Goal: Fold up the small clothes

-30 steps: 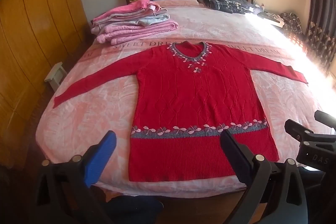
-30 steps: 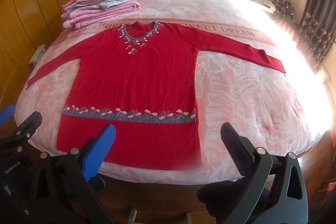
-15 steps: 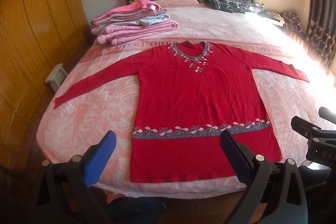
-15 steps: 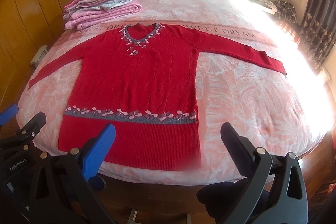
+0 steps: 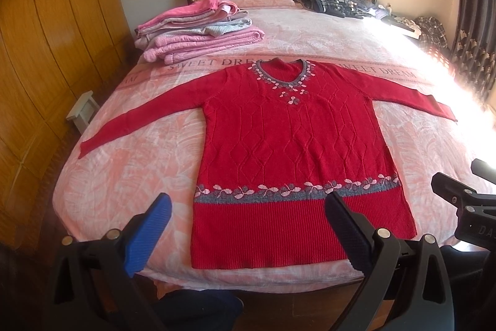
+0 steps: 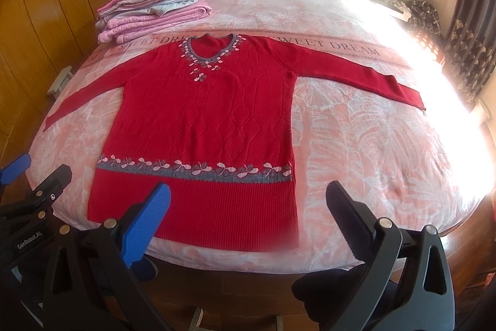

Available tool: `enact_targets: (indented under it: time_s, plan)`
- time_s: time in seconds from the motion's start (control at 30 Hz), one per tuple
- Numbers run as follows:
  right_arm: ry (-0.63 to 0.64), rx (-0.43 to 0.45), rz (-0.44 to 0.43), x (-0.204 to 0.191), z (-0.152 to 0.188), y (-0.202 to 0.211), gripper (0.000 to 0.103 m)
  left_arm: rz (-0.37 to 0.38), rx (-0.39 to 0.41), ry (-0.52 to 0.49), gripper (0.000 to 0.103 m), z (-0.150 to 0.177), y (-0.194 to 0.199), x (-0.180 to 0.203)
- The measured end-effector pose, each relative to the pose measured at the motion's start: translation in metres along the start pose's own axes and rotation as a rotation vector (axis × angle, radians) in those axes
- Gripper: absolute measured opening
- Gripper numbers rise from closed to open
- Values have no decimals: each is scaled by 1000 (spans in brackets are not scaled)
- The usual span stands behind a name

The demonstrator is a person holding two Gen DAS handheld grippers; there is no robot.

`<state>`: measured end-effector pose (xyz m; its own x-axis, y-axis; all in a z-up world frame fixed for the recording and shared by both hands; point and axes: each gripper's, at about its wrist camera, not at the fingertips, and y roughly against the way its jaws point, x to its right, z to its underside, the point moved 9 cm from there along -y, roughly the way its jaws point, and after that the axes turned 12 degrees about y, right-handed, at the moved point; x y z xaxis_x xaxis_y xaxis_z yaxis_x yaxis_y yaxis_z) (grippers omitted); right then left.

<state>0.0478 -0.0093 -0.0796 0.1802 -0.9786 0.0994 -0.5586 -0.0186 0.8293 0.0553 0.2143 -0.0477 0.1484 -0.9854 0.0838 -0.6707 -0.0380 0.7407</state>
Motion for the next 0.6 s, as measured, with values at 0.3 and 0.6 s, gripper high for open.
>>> enact_targets:
  time_s: [0.3, 0.6]
  plan:
    - [4, -4, -7, -2, 1, 0, 100, 2, -12, 1, 99, 2, -2, 0]
    - [5, -7, -10, -2, 2, -1, 100, 2, -17, 4, 99, 3, -3, 0]
